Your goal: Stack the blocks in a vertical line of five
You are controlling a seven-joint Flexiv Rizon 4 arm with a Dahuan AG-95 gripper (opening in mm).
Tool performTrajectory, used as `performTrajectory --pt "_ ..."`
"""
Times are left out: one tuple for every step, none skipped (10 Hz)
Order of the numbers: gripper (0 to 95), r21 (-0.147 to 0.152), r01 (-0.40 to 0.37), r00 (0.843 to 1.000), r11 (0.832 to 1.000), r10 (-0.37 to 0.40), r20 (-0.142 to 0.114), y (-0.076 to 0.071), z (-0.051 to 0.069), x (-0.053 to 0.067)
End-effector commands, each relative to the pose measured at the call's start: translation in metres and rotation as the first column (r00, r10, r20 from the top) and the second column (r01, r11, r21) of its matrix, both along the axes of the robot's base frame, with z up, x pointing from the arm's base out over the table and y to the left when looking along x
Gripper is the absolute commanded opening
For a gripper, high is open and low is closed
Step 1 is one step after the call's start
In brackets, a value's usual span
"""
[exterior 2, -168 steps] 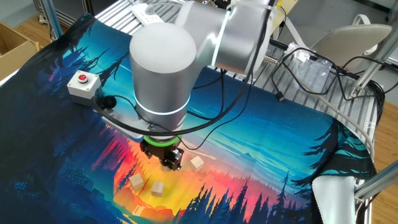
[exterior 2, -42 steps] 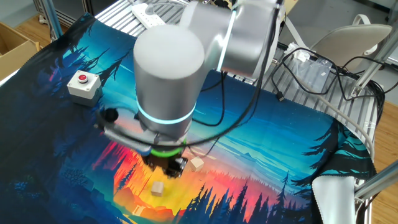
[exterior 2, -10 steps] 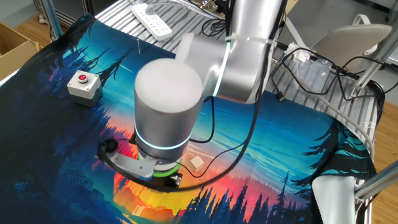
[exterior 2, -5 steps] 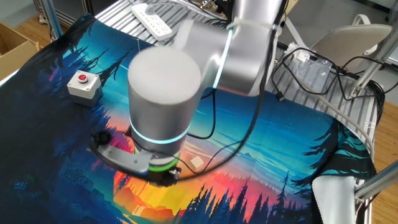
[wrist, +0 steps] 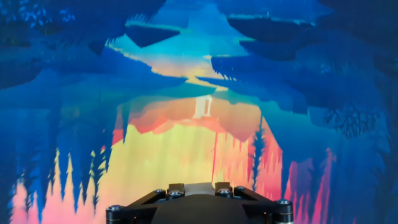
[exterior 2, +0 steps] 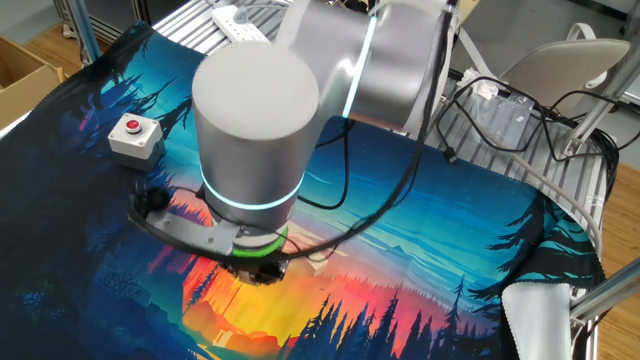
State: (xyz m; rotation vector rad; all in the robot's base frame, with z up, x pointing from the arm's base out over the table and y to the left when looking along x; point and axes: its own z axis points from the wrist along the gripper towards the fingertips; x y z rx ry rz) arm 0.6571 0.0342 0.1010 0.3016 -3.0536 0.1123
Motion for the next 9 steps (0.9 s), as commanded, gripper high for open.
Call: performTrajectory --pt "0.0 0.000 0.023 1.000 1.000 -0.023 -0.006 0.000 0.004 -0.008" --pt "0.0 0.000 0.045 0.999 0.999 -0.045 -0.008 0.000 0.006 -0.013" --pt "0.0 0.001 0.062 0.998 0.998 -0.062 -0.014 0.000 0.008 -0.017" --pt "0.0 0.000 0.066 0.998 0.998 -0.066 -0.018 -0.001 0.010 -0.019" --pt "0.0 0.000 0.069 0.997 0.998 -0.069 -0.024 -0.002 0.013 -0.022" --pt "0.0 -0.002 0.068 0.997 0.998 -0.068 -0.025 -0.002 0.014 -0.024" --pt "0.0 -0.002 0.072 0.997 0.997 -0.072 -0.025 -0.002 0.014 -0.029" --pt "0.0 0.001 0.075 0.997 0.997 -0.075 -0.025 -0.001 0.014 -0.032" --pt "0.0 -0.001 0.076 0.997 0.997 -0.076 -0.024 -0.001 0.013 -0.035"
